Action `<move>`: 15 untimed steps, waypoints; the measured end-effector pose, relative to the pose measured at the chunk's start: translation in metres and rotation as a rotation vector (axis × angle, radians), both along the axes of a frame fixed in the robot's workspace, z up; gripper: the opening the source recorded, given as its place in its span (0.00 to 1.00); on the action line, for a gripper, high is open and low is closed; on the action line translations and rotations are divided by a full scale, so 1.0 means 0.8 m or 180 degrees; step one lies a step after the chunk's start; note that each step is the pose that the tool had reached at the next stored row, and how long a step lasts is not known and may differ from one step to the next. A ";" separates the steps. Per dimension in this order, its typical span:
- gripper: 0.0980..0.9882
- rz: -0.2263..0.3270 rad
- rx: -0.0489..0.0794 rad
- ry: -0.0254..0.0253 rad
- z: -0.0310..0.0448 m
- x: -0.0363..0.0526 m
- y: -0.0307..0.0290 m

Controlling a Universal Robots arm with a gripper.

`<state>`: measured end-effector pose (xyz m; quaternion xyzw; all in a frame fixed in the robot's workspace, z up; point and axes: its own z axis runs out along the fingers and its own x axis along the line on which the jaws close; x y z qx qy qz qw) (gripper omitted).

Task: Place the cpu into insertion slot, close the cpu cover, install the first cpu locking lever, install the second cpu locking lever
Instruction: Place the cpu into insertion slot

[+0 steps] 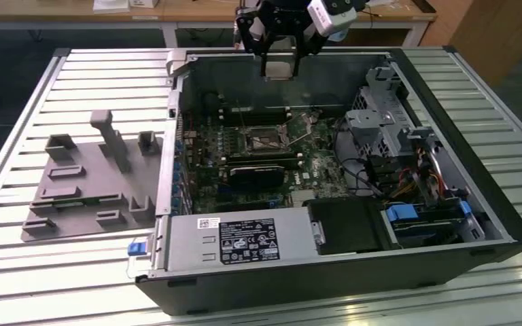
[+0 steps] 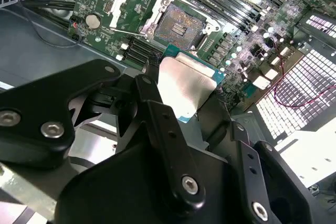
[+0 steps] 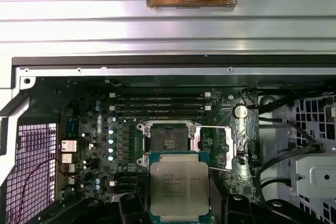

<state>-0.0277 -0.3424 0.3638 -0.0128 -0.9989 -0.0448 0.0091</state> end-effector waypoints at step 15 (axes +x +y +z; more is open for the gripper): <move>0.49 0.0000 0.0000 -0.0082 -0.0183 -0.007 0.0000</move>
